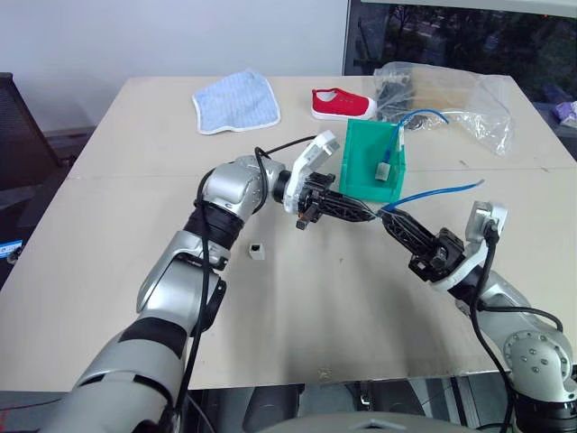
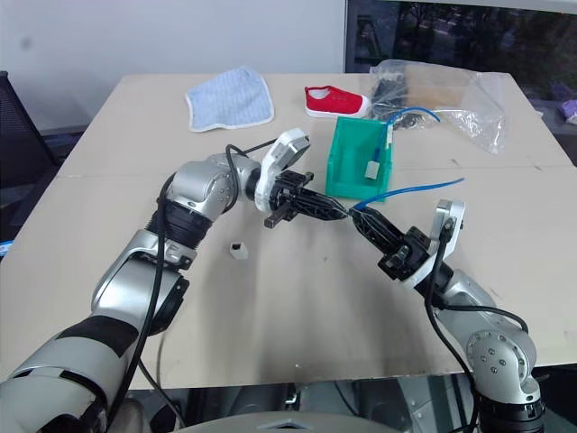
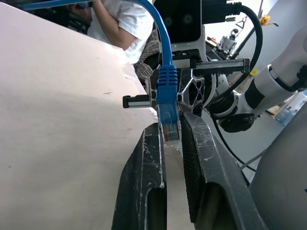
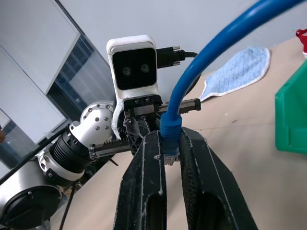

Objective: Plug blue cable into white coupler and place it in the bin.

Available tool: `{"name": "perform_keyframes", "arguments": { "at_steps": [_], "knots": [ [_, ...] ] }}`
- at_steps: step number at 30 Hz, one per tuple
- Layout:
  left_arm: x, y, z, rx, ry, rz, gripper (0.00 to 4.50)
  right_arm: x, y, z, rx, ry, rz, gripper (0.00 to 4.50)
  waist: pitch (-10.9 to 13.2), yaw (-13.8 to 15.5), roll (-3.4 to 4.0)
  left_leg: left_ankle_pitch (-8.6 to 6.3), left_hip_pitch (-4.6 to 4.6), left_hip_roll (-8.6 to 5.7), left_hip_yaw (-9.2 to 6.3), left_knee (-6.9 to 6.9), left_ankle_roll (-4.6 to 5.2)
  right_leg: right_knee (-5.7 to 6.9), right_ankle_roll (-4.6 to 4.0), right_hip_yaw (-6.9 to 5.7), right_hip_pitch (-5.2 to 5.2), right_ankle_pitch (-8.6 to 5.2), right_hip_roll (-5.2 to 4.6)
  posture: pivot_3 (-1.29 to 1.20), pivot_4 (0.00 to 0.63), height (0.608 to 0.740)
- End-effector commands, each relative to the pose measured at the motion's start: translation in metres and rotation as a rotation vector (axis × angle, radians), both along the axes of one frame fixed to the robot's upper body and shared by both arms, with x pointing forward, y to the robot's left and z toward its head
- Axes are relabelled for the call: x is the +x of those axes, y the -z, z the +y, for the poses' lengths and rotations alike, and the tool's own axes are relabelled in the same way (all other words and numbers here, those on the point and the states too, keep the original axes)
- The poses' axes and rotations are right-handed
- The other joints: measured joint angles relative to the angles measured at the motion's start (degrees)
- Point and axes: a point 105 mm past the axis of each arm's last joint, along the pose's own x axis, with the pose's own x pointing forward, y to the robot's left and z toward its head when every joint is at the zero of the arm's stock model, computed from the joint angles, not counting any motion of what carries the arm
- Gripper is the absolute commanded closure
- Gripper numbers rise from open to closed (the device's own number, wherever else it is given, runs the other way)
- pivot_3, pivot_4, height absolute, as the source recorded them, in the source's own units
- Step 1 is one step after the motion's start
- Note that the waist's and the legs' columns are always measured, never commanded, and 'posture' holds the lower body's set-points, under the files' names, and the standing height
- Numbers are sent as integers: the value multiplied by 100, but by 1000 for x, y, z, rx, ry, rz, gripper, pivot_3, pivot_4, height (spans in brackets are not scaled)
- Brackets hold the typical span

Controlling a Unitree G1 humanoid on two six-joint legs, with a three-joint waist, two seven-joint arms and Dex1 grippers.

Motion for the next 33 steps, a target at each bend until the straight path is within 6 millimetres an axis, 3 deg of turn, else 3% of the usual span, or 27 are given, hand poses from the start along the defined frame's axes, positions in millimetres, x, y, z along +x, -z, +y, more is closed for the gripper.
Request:
{"name": "perform_keyframes", "arguments": {
  "at_steps": [1, 6, 10, 15, 17, 20, 24, 26, 29, 33],
  "knots": [
    [-12, -15, -3, -68, 66, -45, 2915, -2, -9, 2, 14, -22, -33, 4500, 0, -3, 0, 0, 0, 2, 0, 0, 0, 0, 0, 2, 0, 0, -1, 0, 150, 740],
    [-13, -44, 18, -180, -83, -146, 825, 6, -6, -6, 23, 25, -24, 4500, 0, -24, 0, 0, 1, 3, -1, 0, 0, 2, 0, 1, 0, 0, 0, 0, 150, 740],
    [-27, -51, 49, -204, -318, -305, 825, 19, -4, -23, -22, 172, -80, 4500, -2, -84, 5, 0, 7, 14, 0, -4, 0, 4, -1, 10, -4, 0, 3, 0, 150, 740],
    [-29, -39, 83, -228, -899, -508, 825, 25, 3, -32, -62, 247, -87, 4500, -6, -22, 10, 0, 6, 20, 2, -9, -1, -3, 0, 17, -5, 0, -9, 0, 150, 740],
    [-41, -19, 100, -169, -1125, -579, 825, 29, 4, -28, -65, 252, -80, 4500, -8, 10, 4, 0, 8, 16, 15, -8, -2, 1, 1, 28, -4, 1, -26, 0, 150, 740],
    [-64, 5, 114, -81, -1318, -635, 825, 33, 4, -18, -71, 236, -71, 4500, -12, 10, 4, -1, 17, 12, 32, -10, -2, -1, -1, 47, -3, 3, -31, 0, 150, 740],
    [-83, 39, 125, 62, -1441, -691, 825, 34, 2, -13, -89, 202, -74, 4500, -19, 110, 3, 9, 22, 7, 18, -10, -20, -3, -9, 39, 3, 7, -29, 0, 150, 740],
    [-89, 60, 131, 108, -1527, -630, 825, 36, -2, -12, -91, 199, -78, 4500, -19, 124, 5, 9, 69, 7, 32, -24, -19, -13, -25, 45, 49, -2, -32, 0, 150, 740],
    [-89, 84, 127, 155, -1557, -560, 825, 37, -6, -13, -91, 197, -80, 4500, -19, 153, 4, 8, 103, 7, 42, -45, -18, -31, -34, 52, 75, -9, -35, 0, 150, 740],
    [-81, 98, 127, 161, -1599, -489, 825, 37, -5, -12, -99, 191, -77, 4500, -20, 137, 3, 8, 103, 8, 40, -46, -17, -28, -33, 47, 73, -9, -29, 0, 150, 740]
  ]
}}
